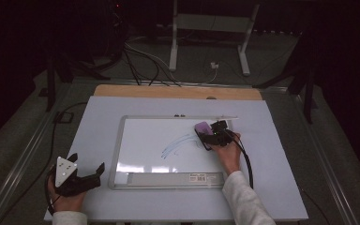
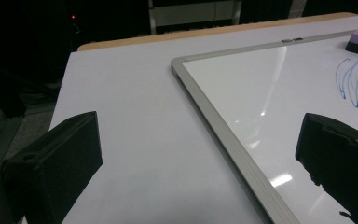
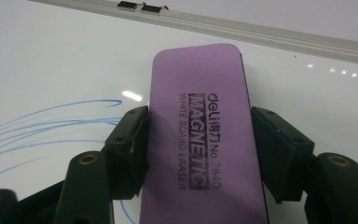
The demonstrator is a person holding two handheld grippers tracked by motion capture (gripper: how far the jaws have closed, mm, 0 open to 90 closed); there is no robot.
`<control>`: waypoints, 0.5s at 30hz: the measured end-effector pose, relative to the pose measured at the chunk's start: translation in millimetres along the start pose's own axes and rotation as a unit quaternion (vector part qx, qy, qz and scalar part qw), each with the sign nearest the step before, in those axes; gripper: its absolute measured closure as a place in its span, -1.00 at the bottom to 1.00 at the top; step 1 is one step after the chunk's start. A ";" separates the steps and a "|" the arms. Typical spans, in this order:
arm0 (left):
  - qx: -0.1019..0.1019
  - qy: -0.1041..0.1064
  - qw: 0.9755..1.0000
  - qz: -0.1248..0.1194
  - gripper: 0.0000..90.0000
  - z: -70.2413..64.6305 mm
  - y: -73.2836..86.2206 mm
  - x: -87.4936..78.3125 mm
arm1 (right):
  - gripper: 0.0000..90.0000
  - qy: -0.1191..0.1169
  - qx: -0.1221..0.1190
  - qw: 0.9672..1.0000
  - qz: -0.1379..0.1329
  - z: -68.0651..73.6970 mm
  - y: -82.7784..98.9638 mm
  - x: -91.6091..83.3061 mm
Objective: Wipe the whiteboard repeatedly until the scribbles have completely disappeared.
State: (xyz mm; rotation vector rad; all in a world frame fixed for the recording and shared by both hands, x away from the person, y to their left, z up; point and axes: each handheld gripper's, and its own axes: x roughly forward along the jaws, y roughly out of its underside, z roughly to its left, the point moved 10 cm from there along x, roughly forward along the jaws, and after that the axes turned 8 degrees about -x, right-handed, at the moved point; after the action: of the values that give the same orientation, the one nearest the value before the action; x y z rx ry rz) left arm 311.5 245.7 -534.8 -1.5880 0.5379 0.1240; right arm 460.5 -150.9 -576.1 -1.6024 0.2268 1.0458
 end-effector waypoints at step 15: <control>0.002 0.000 1.000 0.001 -0.98 -0.8 0.0 -0.1 | -0.09 -0.023 -0.023 0.999 0.001 28.3 1.1 1.1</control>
State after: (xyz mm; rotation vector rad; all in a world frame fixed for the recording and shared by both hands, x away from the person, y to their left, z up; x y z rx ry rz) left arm 311.2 245.0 -534.7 -1.5828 0.5392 0.1239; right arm 446.4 -126.4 -576.2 -1.6176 0.1744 1.0955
